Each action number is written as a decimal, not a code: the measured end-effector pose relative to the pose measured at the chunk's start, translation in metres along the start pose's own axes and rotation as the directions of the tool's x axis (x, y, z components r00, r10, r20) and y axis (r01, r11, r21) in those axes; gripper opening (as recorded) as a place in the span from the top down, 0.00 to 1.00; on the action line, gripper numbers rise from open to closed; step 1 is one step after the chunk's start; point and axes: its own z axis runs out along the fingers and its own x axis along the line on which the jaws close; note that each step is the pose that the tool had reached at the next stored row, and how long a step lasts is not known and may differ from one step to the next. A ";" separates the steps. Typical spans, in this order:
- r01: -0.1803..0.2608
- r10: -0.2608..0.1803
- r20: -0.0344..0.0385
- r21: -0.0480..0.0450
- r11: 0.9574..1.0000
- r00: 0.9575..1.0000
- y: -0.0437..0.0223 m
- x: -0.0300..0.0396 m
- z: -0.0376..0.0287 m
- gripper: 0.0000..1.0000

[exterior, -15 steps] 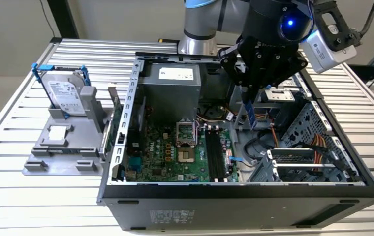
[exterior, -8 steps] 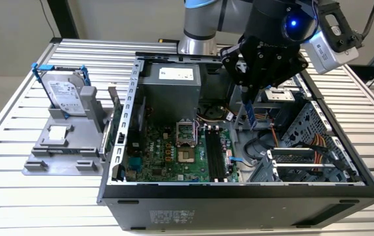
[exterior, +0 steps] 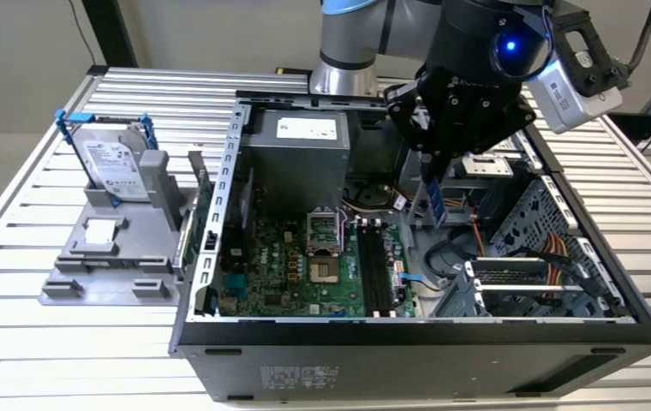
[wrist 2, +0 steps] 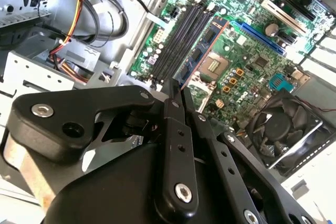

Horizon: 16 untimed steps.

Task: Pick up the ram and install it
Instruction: 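Insert the ram into the slot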

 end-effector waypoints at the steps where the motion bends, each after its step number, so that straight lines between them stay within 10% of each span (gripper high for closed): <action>1: 0.000 0.000 0.000 0.000 1.000 1.000 0.0000 -0.0003 0.0005 1.00; 16: -0.002 0.002 -0.001 0.000 1.000 1.000 0.0002 -0.0052 0.0111 1.00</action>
